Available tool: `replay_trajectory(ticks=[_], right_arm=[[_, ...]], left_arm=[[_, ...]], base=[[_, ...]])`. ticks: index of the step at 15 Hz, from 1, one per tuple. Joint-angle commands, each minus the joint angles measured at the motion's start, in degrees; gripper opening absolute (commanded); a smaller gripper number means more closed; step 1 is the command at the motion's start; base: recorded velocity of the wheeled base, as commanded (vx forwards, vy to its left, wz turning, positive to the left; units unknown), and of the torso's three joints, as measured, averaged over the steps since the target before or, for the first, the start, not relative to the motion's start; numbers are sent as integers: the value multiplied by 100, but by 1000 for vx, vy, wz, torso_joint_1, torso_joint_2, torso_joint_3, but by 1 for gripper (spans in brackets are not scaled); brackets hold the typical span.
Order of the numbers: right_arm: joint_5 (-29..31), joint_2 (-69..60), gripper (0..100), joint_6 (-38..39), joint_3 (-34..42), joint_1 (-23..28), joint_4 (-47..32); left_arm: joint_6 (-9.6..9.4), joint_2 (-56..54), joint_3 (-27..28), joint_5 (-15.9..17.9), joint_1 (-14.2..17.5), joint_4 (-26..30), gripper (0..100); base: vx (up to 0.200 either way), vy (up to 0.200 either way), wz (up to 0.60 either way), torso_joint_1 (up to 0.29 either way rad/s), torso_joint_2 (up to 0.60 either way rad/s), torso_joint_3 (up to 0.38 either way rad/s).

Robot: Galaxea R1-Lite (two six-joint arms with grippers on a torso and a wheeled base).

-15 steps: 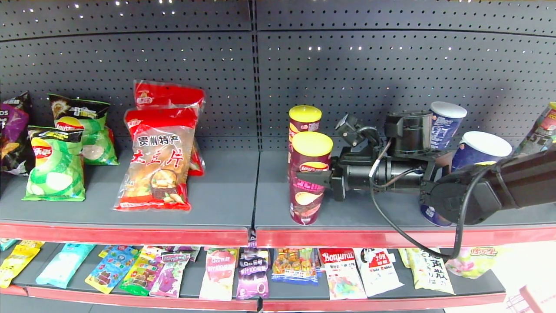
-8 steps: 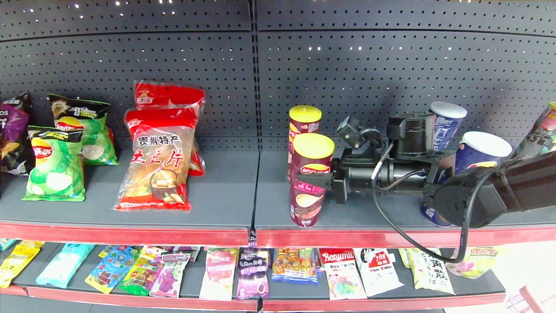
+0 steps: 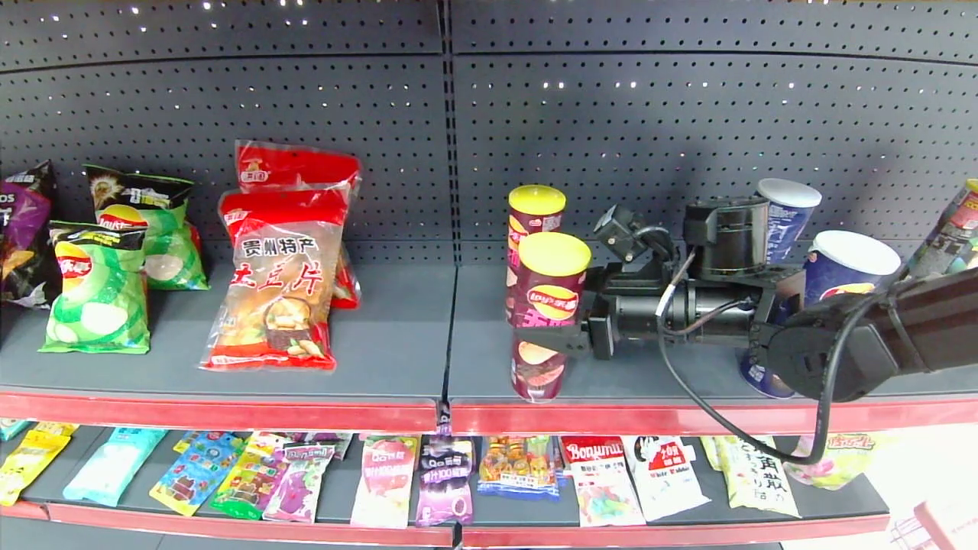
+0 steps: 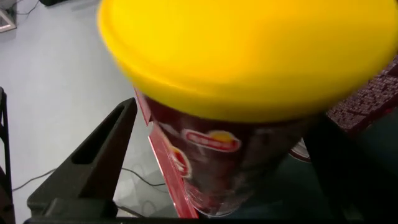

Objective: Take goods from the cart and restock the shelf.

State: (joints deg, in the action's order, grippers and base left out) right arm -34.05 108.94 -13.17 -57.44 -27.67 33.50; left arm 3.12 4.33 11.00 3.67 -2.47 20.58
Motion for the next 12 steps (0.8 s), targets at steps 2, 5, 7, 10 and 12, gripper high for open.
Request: replay_trajectory(ticks=[2,5,7,10,12], right_arm=[[12,-162,100,-2,146,34,7],[118,-399,100,-11,585,139,7],[153,-540,100,-19,875,183,7],[425,-584,100,-28,1086,183,7],[671,-452,100,-2,1007,192,16]], left_arm=[[4,-2,-1,2,1,-1,100],[4,-2,-1,11,1,-1,100],[4,-2,-1,20,1,-1,100],[4,-2,-1,29,1,-1,100],[4,-2,-1,20,1,-1,100]], base=[[0,0,0,0,0,0],[0,0,0,0,0,0],[0,0,0,0,0,0],[0,0,0,0,0,0],[0,0,0,0,0,0]])
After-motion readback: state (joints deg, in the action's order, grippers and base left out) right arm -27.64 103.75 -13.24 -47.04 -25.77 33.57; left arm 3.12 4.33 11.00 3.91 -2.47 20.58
